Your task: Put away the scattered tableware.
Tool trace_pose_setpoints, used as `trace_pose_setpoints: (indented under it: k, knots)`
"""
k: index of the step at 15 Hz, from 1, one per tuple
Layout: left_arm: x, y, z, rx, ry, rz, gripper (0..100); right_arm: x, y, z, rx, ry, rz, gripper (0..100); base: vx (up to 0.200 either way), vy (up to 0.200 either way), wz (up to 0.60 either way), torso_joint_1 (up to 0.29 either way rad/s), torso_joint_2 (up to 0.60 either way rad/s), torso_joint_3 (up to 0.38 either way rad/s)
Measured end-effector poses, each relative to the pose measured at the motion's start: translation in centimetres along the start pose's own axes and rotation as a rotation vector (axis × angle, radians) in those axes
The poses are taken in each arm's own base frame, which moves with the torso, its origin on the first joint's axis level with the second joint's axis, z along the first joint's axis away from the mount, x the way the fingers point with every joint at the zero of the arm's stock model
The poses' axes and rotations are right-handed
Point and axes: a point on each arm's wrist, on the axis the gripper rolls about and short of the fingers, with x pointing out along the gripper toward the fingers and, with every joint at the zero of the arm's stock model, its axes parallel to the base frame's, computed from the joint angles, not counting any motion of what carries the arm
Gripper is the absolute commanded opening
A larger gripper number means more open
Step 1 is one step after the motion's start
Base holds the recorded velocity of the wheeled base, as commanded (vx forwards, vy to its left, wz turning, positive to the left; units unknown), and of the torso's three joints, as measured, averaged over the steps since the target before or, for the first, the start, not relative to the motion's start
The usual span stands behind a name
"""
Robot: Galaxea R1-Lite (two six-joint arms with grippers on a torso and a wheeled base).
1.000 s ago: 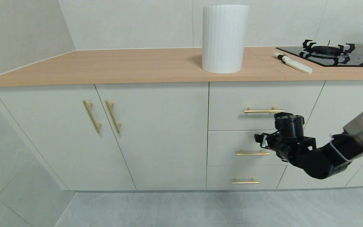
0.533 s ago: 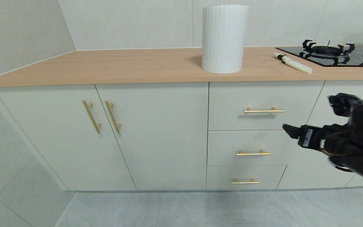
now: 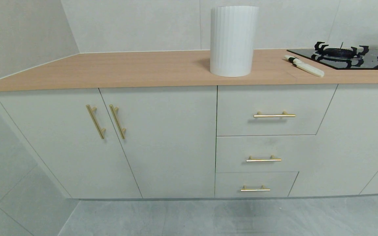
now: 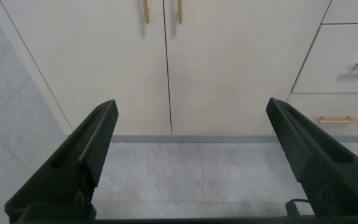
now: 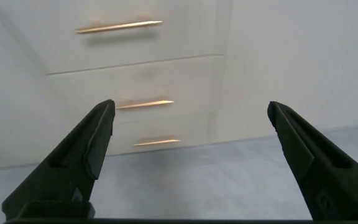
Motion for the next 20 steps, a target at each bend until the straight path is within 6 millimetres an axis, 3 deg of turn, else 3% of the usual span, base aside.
trace_pose_setpoints:
  k: [5,10,13,18,20]
  knots:
    - [0.0,0.0,0.0,0.0,0.0,0.0,100,-7.6,-3.6,-2.9,-0.099,-0.125,-0.141,100,0.0,0.0,0.0,0.0,0.0,0.0]
    - [0.0,0.0,0.0,0.0,0.0,0.0,100,-11.5,-4.2,-6.0,-0.103,-0.205,-0.17,100,0.0,0.0,0.0,0.0,0.0,0.0]
    - [0.0,0.0,0.0,0.0,0.0,0.0,100,-11.1,-4.1,-7.7,-0.092,-0.197,-0.136,100,0.0,0.0,0.0,0.0,0.0,0.0]
    - [0.0,0.0,0.0,0.0,0.0,0.0,100,-7.9,-3.1,-11.7,-0.095,-0.246,0.127,100,0.0,0.0,0.0,0.0,0.0,0.0]
    - [0.0,0.0,0.0,0.0,0.0,0.0,100,-7.2,-3.0,-13.6,-0.094,-0.14,0.165,100,0.0,0.0,0.0,0.0,0.0,0.0]
